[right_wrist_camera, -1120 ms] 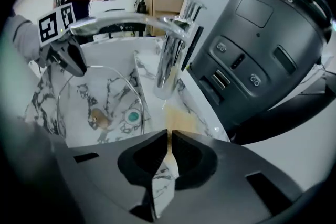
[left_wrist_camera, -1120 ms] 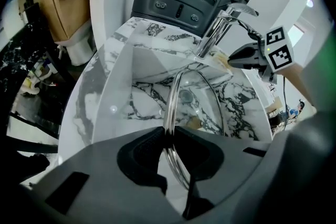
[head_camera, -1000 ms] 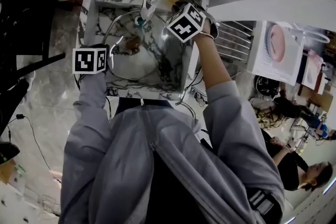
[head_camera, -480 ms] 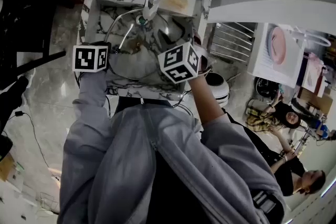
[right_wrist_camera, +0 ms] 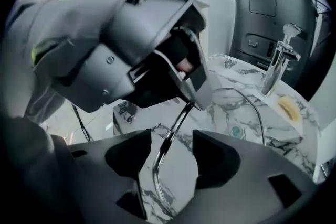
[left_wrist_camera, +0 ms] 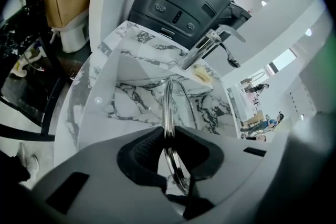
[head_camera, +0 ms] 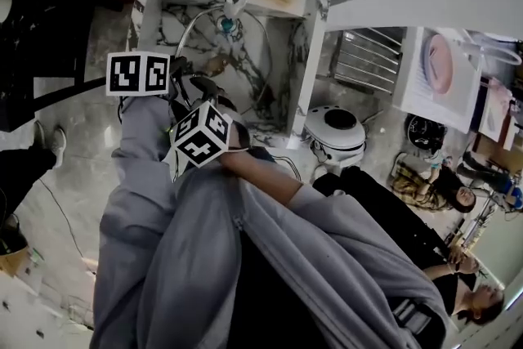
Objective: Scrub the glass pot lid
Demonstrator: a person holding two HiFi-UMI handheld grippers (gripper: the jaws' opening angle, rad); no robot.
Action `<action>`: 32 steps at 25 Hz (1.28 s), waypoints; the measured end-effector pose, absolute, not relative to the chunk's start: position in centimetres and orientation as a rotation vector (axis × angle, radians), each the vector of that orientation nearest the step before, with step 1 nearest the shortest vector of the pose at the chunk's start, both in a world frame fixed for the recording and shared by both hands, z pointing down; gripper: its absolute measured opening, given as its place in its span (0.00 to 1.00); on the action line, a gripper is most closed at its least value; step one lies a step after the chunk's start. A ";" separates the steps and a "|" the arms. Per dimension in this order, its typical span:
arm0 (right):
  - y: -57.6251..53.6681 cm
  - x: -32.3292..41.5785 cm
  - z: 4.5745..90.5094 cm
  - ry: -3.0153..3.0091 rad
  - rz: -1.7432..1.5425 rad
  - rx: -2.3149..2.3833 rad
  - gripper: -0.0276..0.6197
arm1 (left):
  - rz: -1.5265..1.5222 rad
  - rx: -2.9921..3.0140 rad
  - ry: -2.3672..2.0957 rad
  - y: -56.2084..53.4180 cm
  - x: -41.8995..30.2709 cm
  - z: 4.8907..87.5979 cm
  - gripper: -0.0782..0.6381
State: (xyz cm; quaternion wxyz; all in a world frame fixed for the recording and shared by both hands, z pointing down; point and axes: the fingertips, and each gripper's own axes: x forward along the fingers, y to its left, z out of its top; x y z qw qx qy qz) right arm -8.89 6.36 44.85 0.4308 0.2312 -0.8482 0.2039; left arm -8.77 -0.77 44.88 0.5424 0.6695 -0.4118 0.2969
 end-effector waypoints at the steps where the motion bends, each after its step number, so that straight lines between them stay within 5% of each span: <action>1: 6.1 -8.7 45.1 -2.096 0.499 0.626 0.40 | 0.711 1.600 -0.963 -0.8 -8.2 44.5 0.22; 14: 5.6 -4.2 45.3 -2.010 0.550 0.957 0.41 | 0.809 1.715 -0.828 -0.4 -3.2 41.4 0.20; 27: 7.1 4.7 37.3 -2.131 0.634 1.084 0.16 | 0.512 2.054 -0.546 0.6 4.2 34.2 0.27; 32: 6.3 7.9 35.7 -2.114 0.632 1.154 0.16 | 0.407 2.225 -0.512 0.7 3.3 34.6 0.34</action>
